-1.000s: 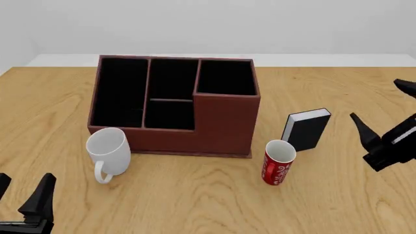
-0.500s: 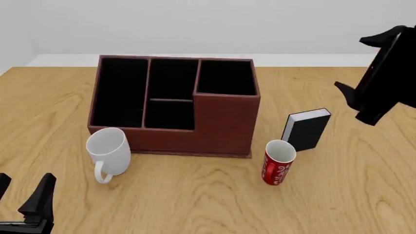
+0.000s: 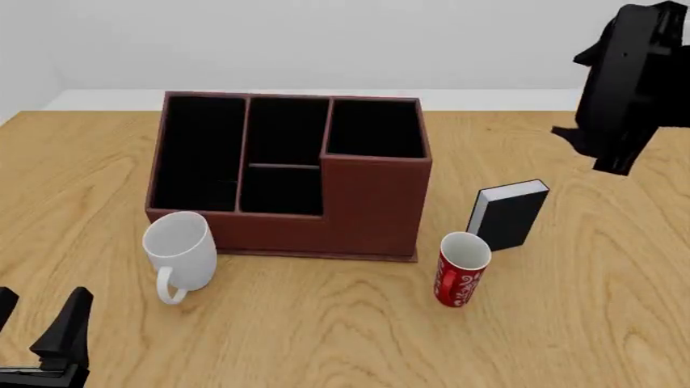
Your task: Pick up the book and place it in the right compartment of the caddy.
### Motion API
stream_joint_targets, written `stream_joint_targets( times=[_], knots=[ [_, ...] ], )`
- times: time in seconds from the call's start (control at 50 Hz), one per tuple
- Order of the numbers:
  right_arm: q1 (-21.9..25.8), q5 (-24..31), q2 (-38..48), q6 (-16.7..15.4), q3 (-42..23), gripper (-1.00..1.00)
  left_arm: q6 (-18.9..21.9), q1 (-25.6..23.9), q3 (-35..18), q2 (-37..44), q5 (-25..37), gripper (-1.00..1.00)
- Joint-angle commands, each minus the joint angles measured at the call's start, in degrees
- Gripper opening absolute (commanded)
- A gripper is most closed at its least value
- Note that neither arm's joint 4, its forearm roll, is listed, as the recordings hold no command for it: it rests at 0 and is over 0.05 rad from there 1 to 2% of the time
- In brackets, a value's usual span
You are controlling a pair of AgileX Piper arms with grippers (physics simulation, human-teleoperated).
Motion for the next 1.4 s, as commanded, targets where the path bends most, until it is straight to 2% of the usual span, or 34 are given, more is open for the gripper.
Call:
stream_joint_targets(
  times=[0.02,0.06,0.16,0.18,0.34,0.36,0.4,0.5,0.54,0.56,0.58,0.62,0.66,1.08,1.26,1.4],
  knots=[
    [-0.9,8.6,3.5,-4.1,-6.1,1.0,0.0,0.0,0.0,0.0,0.0,1.0],
    [-1.4,10.3,4.2,-5.7,-7.0,1.0,0.0,0.0,0.0,0.0,0.0,1.0],
    [-1.2,14.8,6.5,-6.4,-11.6,1.0,0.0,0.0,0.0,0.0,0.0,1.0],
    [-1.9,15.9,6.8,-7.7,-11.6,1.0,0.0,0.0,0.0,0.0,0.0,1.0],
    [-2.1,21.6,11.4,-7.2,-20.7,1.0,0.0,0.0,0.0,0.0,0.0,1.0],
    [-2.2,23.8,12.9,-6.0,-23.4,1.0,0.0,0.0,0.0,0.0,0.0,1.0],
    [-3.2,24.8,13.8,-7.3,-24.1,1.0,0.0,0.0,0.0,0.0,0.0,1.0],
    [-4.0,26.3,15.6,-7.6,-25.3,1.0,0.0,0.0,0.0,0.0,0.0,1.0],
    [-3.4,27.2,16.2,-6.5,-26.4,1.0,0.0,0.0,0.0,0.0,0.0,1.0],
    [-3.7,27.0,16.5,-7.0,-26.1,1.0,0.0,0.0,0.0,0.0,0.0,1.0],
    [-2.3,28.1,17.9,-4.6,-26.1,1.0,0.0,0.0,0.0,0.0,0.0,1.0],
    [-2.7,27.9,18.1,-5.2,-24.8,1.0,0.0,0.0,0.0,0.0,0.0,1.0],
    [-2.1,28.2,18.7,-4.3,-25.2,1.0,0.0,0.0,0.0,0.0,0.0,1.0],
    [0.1,27.8,21.3,-2.2,-25.0,1.0,0.0,0.0,0.0,0.0,0.0,1.0],
    [1.4,26.4,22.3,-2.1,-21.9,1.0,0.0,0.0,0.0,0.0,0.0,1.0],
    [2.6,24.8,22.8,-0.7,-19.9,1.0,0.0,0.0,0.0,0.0,0.0,1.0]
  ],
)
